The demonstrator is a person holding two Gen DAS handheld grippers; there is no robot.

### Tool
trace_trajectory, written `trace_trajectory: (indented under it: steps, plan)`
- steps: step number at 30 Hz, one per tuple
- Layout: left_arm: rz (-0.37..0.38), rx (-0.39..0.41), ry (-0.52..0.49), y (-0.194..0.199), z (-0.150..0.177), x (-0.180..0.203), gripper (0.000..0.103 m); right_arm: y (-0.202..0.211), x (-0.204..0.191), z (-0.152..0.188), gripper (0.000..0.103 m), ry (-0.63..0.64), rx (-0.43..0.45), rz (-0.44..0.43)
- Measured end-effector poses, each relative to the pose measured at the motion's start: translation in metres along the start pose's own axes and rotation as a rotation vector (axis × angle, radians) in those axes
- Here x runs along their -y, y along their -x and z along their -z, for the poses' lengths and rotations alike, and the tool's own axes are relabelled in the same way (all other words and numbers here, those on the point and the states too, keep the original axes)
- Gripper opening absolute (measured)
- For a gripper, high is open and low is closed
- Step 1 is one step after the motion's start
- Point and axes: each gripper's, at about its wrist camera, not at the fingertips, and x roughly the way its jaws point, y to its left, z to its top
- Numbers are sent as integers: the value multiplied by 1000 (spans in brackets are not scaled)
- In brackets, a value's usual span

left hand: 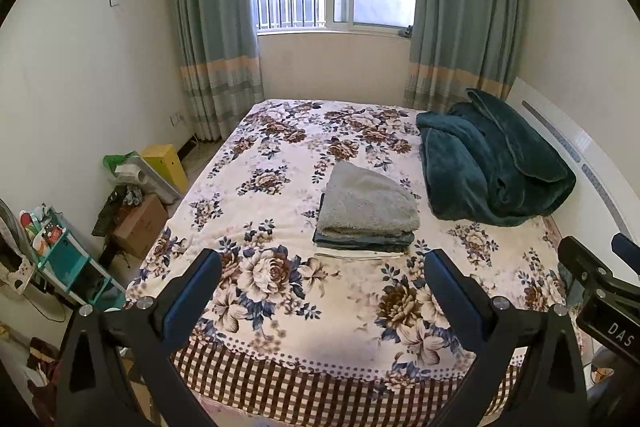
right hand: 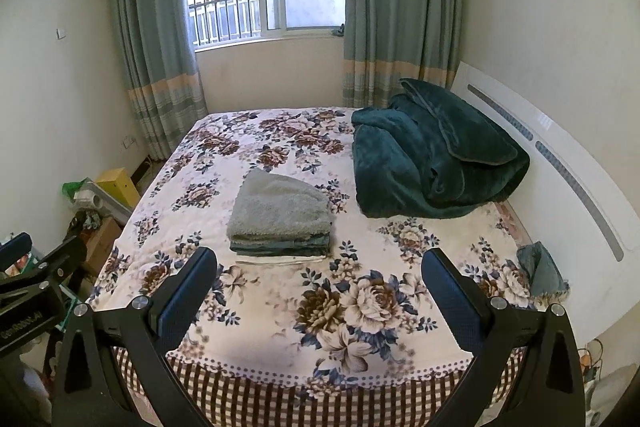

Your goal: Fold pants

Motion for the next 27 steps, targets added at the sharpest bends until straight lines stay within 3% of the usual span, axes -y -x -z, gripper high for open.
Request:
trace_trajectory:
  steps: [27]
  plan:
    - [-3,15,15,-5,-3,6,103,-18,-5,0,103,22,-19,-31]
